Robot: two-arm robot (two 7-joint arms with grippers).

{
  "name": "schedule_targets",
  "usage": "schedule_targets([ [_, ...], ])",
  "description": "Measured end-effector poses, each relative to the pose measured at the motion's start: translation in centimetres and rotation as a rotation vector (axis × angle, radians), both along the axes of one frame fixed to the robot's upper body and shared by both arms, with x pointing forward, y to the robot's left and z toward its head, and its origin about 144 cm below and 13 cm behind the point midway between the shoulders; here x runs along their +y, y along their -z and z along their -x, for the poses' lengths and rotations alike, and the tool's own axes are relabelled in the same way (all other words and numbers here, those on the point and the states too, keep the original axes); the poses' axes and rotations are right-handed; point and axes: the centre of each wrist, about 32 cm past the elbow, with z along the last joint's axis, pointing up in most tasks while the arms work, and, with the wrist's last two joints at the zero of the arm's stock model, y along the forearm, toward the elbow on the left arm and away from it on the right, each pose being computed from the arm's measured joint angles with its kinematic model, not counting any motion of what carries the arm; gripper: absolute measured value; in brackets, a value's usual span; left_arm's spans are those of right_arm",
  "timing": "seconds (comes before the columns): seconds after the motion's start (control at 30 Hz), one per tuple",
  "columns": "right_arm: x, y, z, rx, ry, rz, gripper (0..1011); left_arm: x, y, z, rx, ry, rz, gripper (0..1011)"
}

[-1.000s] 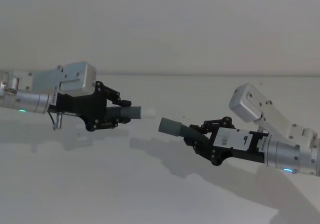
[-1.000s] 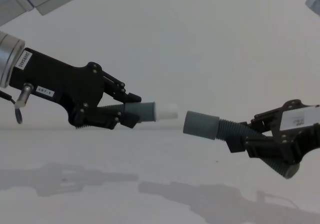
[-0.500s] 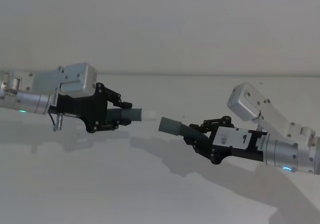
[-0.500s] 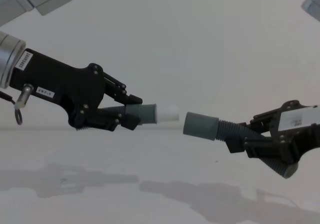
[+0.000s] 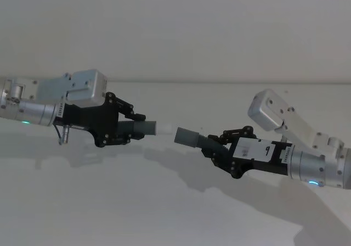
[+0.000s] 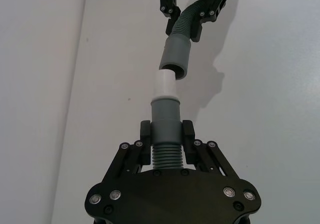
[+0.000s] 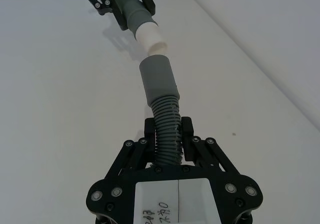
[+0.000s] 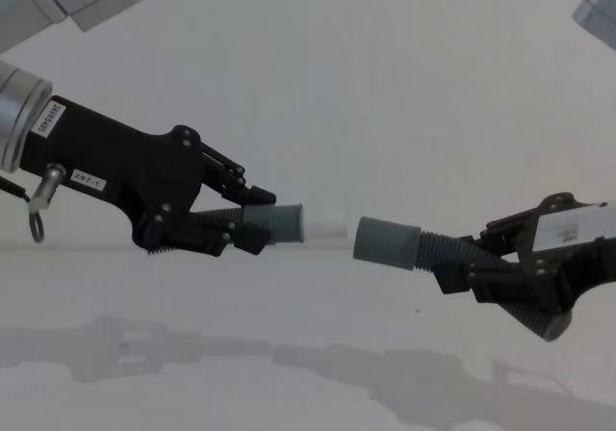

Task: Use both hands to pick up one end of the pipe from the table, align the ends, and insert them.

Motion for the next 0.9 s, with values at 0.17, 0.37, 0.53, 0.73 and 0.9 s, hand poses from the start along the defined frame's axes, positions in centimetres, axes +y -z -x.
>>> schedule_targets([
  [0.17, 0.0, -0.03, -0.08, -0.002, 0.001, 0.002, 291, -0.06, 0.04, -0.1, 0.004, 0.005, -0.002, 353],
  [0.37, -0.02, -0.08, -0.1, -0.005, -0.002, 0.004, 291, -0.16, 0.08, -0.16, 0.005, 0.011, -0.003, 353],
  [0.53, -0.04, -0.11, -0.11, -0.01, -0.007, 0.003, 291, -0.26, 0.1, -0.17, 0.006, 0.015, -0.004, 353],
  [0.73, -0.05, -0.2, -0.07, -0.016, -0.015, 0.001, 291, -0.43, 0.13, -0.18, 0.007, 0.02, -0.007, 353],
  [0.9, -0.06, -0.28, -0.01, -0.02, -0.023, -0.001, 291, -0.58, 0.11, -0.21, 0.008, 0.025, -0.011, 353],
])
